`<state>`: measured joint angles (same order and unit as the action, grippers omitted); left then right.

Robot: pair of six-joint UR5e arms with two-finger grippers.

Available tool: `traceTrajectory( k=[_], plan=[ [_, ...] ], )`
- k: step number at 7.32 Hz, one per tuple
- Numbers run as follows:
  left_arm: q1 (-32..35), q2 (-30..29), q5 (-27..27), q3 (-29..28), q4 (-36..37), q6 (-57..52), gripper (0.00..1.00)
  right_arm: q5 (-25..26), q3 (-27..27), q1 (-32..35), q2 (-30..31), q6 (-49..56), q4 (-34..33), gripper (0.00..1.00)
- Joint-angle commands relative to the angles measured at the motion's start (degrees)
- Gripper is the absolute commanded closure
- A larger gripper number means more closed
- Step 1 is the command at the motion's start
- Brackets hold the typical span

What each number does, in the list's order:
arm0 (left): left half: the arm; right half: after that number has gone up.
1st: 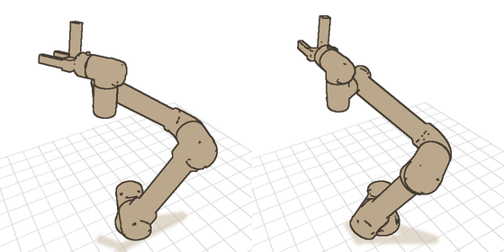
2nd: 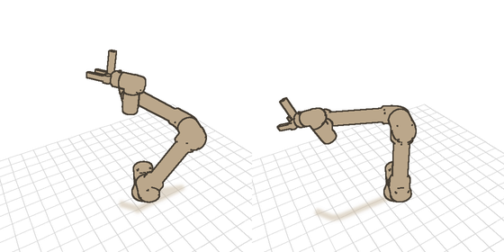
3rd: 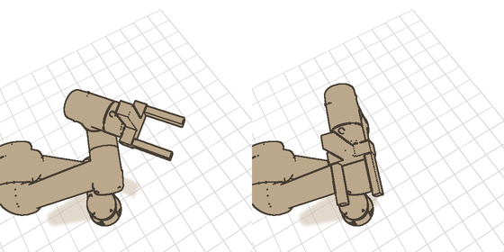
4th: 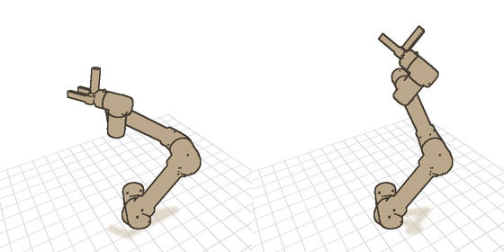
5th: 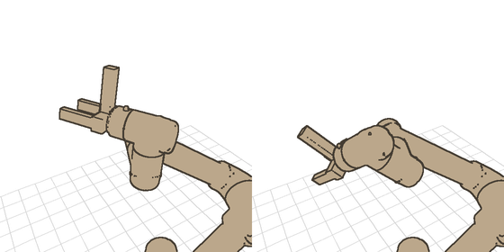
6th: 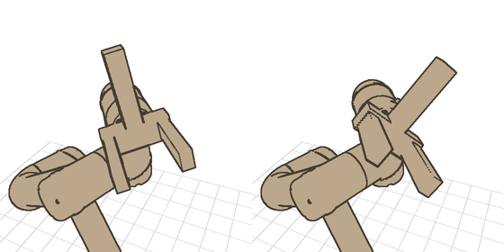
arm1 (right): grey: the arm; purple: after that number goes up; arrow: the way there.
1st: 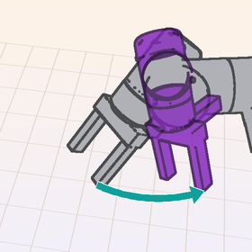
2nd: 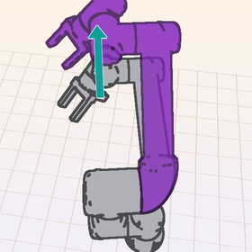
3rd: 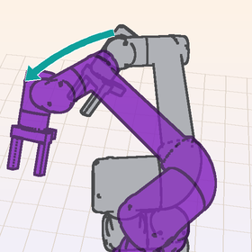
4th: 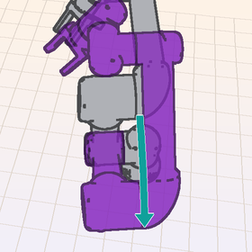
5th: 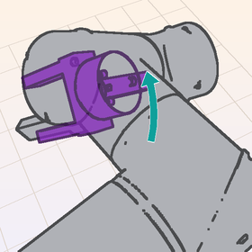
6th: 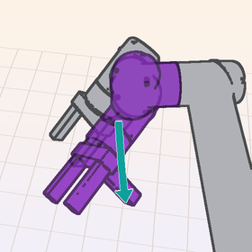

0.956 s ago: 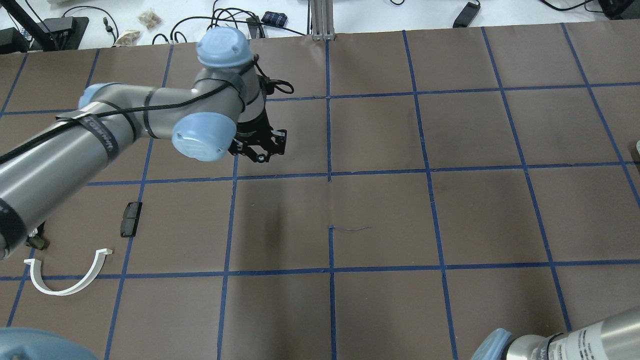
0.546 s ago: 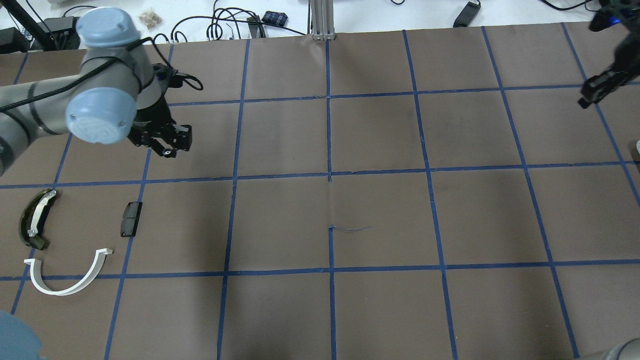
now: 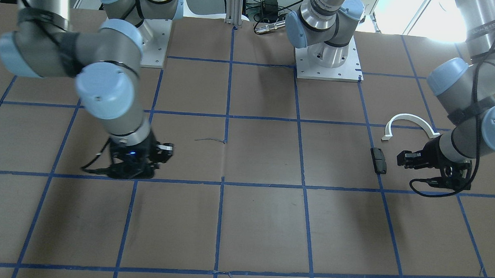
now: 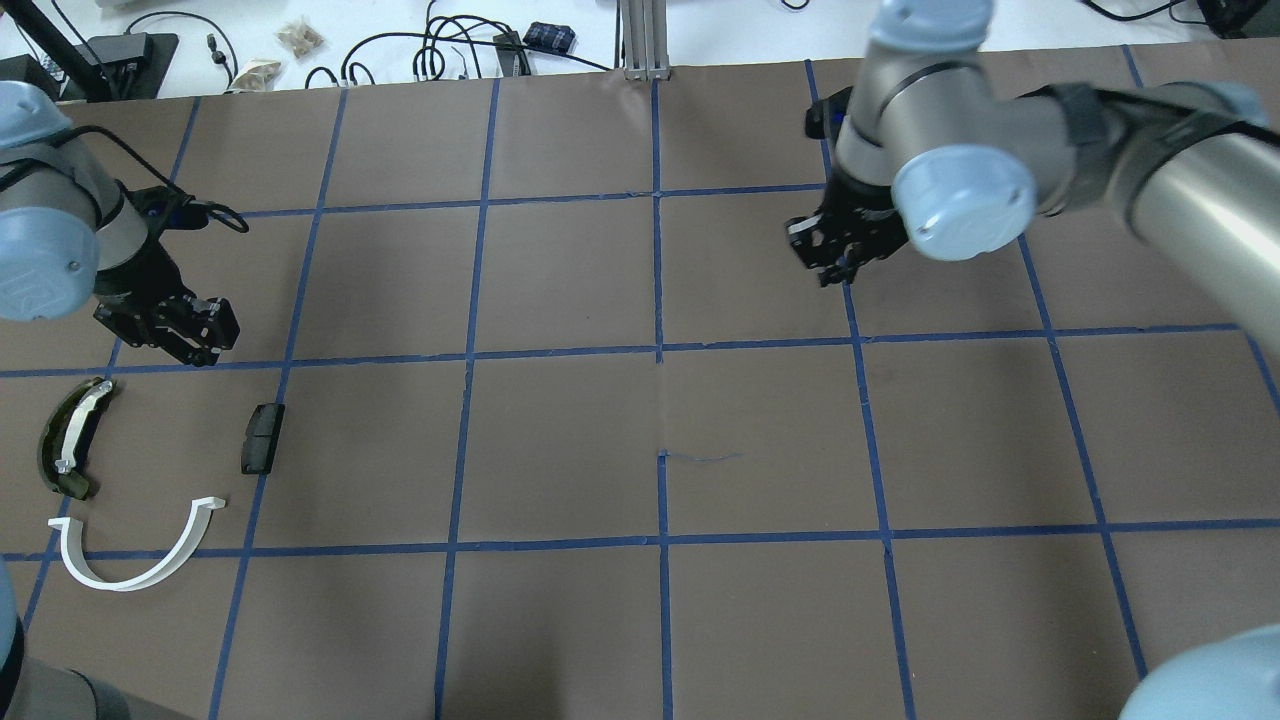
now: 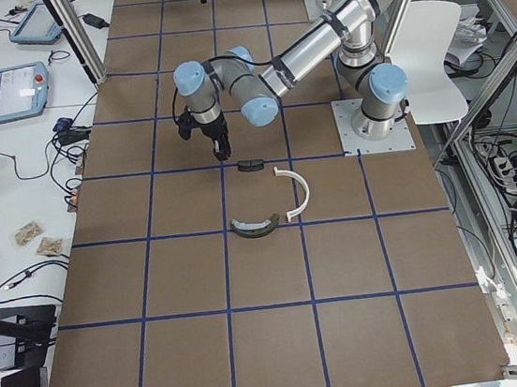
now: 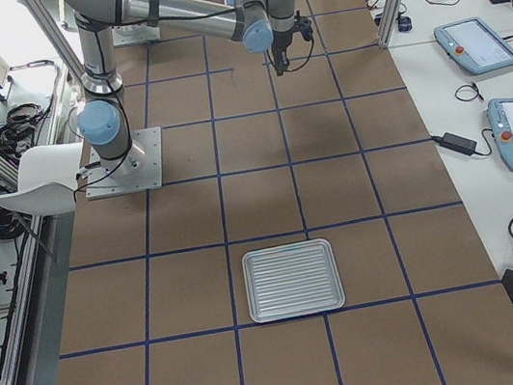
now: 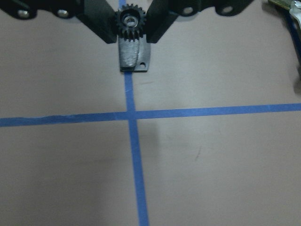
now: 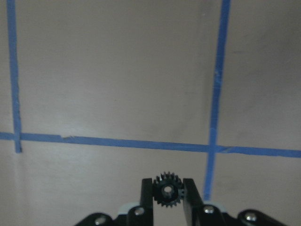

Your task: Place bearing gear from tray to pile

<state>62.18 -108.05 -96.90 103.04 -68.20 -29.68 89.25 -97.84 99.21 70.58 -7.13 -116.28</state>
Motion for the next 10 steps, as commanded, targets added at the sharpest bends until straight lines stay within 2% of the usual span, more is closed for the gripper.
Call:
traceTrajectory(
  k=[1, 2, 3, 4, 5, 6, 7, 8, 10],
  plan=[
    [-3.73, -2.33, 1.19, 5.04, 8.04, -4.58, 1.00, 0.74, -4.80, 11.42, -5.69, -16.21, -12.80, 0.97],
    [-4.61, -2.69, 1.80, 8.38, 10.44, -4.60, 1.00, 0.22, -5.17, 12.23, -5.89, -17.46, -13.09, 0.97],
    [-5.14, -2.87, 1.98, 9.97, 16.03, -4.77, 0.75, -0.56, -4.56, 12.24, -7.02, -17.04, -14.14, 0.95],
    [-5.06, -2.26, 2.85, 10.08, 17.04, -4.60, 0.22, -1.96, -4.29, 12.24, -8.51, -16.86, -17.11, 0.91],
    [-4.97, -1.39, 3.82, 9.21, 16.70, -4.60, 0.00, -2.15, -4.20, 12.24, -8.88, -16.86, -17.49, 0.90],
    [-3.84, -0.33, 4.61, 9.11, 16.09, -4.42, 0.00, -2.15, -4.12, 12.41, -8.97, -17.04, -17.41, 0.88],
    [-1.13, 1.94, 4.97, 7.89, 11.30, -4.16, 0.00, -1.89, -4.03, 12.41, -8.71, -16.78, -17.23, 0.76],
    [3.95, 3.70, 4.80, 3.53, 4.46, -3.12, 0.00, -1.98, -3.94, 12.41, -8.79, -16.86, -17.40, 0.01],
    [10.99, 3.55, 4.88, -6.75, -7.68, 8.17, 0.00, -1.10, -1.76, 11.72, -5.91, -15.03, -16.18, 0.00]
  ],
)
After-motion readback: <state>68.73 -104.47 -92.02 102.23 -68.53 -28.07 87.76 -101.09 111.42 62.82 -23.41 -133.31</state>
